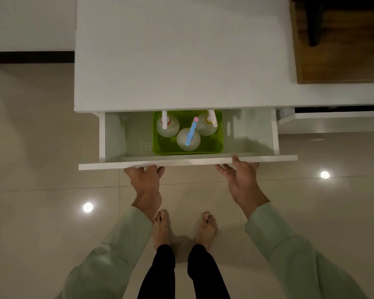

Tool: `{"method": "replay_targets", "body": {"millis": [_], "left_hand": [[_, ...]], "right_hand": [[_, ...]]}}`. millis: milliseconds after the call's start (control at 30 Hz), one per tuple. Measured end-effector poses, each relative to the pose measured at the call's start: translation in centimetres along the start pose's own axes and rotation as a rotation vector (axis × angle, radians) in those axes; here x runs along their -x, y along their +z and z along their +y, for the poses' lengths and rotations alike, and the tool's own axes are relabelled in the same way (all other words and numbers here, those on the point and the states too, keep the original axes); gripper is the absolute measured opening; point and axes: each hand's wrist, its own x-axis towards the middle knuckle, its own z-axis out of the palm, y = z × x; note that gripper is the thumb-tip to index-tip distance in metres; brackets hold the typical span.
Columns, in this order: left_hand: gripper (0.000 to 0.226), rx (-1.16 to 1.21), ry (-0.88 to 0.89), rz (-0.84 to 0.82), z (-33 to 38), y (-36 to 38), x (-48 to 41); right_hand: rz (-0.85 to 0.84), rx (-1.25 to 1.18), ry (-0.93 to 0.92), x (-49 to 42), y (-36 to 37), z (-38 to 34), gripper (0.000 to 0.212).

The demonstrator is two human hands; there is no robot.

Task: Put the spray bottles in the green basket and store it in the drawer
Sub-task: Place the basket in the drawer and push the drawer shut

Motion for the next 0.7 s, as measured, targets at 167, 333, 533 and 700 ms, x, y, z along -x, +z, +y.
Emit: {"method": "replay_targets", "body": {"millis": [167, 333, 533, 700], "left_hand": [[0.052, -0.022, 0.056, -0.033, 2.4, 2.4, -1.1], [0.059, -0.06, 0.04, -0.09, 5.0, 4.3, -1.5], [0.076, -0.168, 0.041, -0.149, 7.3, 5.9, -2.5], [0.086, -0.101, 0.084, -0.209, 8.7, 6.2, -3.6]], "right_hand": [[-0.051, -0.05, 0.028, -1.3, 2.7, -1.6, 0.06], [-0.117, -0.064, 0.054, -2.2, 4.7, -3.2, 0.052], [-0.138, -0.062, 0.037, -3.0, 7.4, -4.7, 0.072], [-0.169, -0.036, 0.022, -3.1, 8.9, -5.3, 0.081]]}}
